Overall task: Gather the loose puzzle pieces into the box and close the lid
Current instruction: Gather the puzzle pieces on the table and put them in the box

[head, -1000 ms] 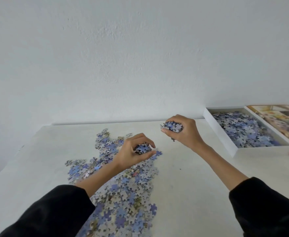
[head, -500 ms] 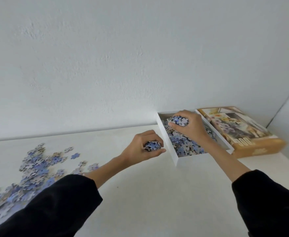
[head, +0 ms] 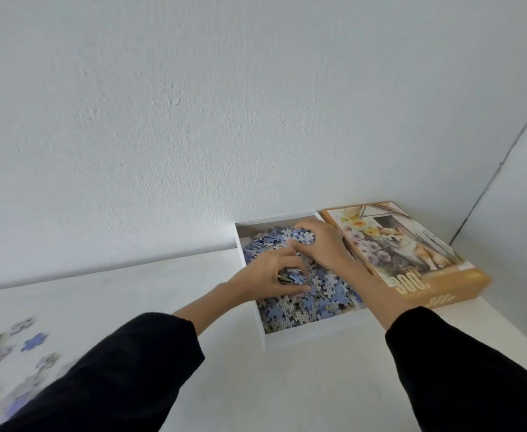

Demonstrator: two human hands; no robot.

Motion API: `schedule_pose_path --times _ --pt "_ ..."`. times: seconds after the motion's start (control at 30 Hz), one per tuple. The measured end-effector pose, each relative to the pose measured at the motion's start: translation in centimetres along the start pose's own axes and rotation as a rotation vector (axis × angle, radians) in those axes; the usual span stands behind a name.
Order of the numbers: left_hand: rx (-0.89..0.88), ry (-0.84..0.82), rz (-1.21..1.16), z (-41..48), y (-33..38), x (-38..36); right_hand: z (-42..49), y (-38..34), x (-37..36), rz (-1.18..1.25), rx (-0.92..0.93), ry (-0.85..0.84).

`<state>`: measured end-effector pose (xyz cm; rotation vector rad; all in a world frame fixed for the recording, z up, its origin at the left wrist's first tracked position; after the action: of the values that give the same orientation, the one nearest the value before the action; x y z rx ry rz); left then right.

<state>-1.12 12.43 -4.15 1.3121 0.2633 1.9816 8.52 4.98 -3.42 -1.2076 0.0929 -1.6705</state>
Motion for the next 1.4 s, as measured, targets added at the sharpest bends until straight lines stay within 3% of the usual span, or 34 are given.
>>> schedule_pose_path --times 0.07,0.2,0.37,0.47,0.57,0.73,0.97,1.2,1.3,1.4 --pt "0.015 -0.046 0.094 0.2 -1.2 -0.2 0.2 0.7 -0.9 0.020 -0.012 -0.020" --pt "0.089 0.019 0.262 -0.5 -2.6 0.7 0.1 1.5 -1.0 0.099 -0.024 0.040" --pt "0.127 0.133 0.153 -1.7 -1.7 1.8 0.2 2.0 0.3 0.179 -0.069 0.068" --pt "0.044 0.166 0.086 -2.0 -0.1 2.1 -0.3 2.4 0.7 0.101 -0.104 0.040" --pt "0.022 0.071 0.108 -2.3 0.6 1.1 -1.2 2.5 1.0 0.026 -0.113 -0.004" --pt "0.070 -0.215 0.480 -2.6 -1.3 -1.9 -2.5 3.3 0.0 -0.182 -0.091 -0.203" --pt "0.205 -0.298 0.599 -0.6 -4.3 -1.2 -3.2 2.4 1.3 -0.133 -0.007 0.024" --pt "0.254 -0.091 0.474 -0.5 -1.4 -0.2 -3.1 1.6 2.5 -0.084 0.064 0.168" --pt "0.218 -0.175 0.536 -2.3 0.0 -1.5 -3.0 2.1 2.2 -0.087 0.014 0.122" --pt "0.237 -0.362 0.657 -3.8 -0.7 -2.9 -3.1 1.8 1.5 -0.139 0.040 0.052"
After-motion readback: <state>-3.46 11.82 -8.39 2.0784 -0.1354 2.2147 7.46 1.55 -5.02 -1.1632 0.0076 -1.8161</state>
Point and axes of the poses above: each hand's wrist, its own z-axis towards the middle knuckle, its own x-axis out of the back of the hand, y = z × x, the point moved 7 cm from there along z, towards the middle knuckle, and after that the axes turned 11 degrees about y, right-handed, at the moved point
